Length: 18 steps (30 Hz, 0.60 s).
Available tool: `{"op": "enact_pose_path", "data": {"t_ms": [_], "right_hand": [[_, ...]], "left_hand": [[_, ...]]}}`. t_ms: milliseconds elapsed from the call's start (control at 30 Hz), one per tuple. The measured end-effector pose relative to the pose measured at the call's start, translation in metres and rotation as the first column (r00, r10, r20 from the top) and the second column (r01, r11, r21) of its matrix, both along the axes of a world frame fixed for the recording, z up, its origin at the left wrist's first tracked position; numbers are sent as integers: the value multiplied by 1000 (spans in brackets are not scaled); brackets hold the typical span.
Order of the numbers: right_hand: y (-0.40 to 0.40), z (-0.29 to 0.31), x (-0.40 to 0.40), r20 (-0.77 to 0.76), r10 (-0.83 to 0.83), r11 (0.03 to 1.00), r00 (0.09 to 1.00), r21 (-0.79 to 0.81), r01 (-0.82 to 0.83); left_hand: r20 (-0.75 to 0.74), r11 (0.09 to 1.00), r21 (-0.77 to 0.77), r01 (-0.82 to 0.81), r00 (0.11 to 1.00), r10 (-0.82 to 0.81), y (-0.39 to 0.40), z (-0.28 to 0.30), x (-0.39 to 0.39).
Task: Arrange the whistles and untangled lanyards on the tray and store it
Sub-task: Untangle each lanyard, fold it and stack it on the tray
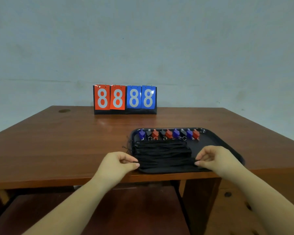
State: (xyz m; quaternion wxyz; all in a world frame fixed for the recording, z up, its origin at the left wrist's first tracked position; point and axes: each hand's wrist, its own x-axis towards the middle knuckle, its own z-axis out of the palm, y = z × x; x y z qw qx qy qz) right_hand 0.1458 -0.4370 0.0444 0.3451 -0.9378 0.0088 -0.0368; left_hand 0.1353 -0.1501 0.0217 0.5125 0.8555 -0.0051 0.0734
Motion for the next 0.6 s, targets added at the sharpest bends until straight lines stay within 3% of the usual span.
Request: {"op": "enact_pose_path", "data": {"t_ms": [267,600], "right_hand": [[-5,0,12,-66,105,988,992,-109,-112],[-36,18,23,-22,110,992,994,-58,-111]], "left_hand": [[-113,994,113,10,994,3,-6,1,14],[-163,993,108,-52,984,69,14,30,31]]}}
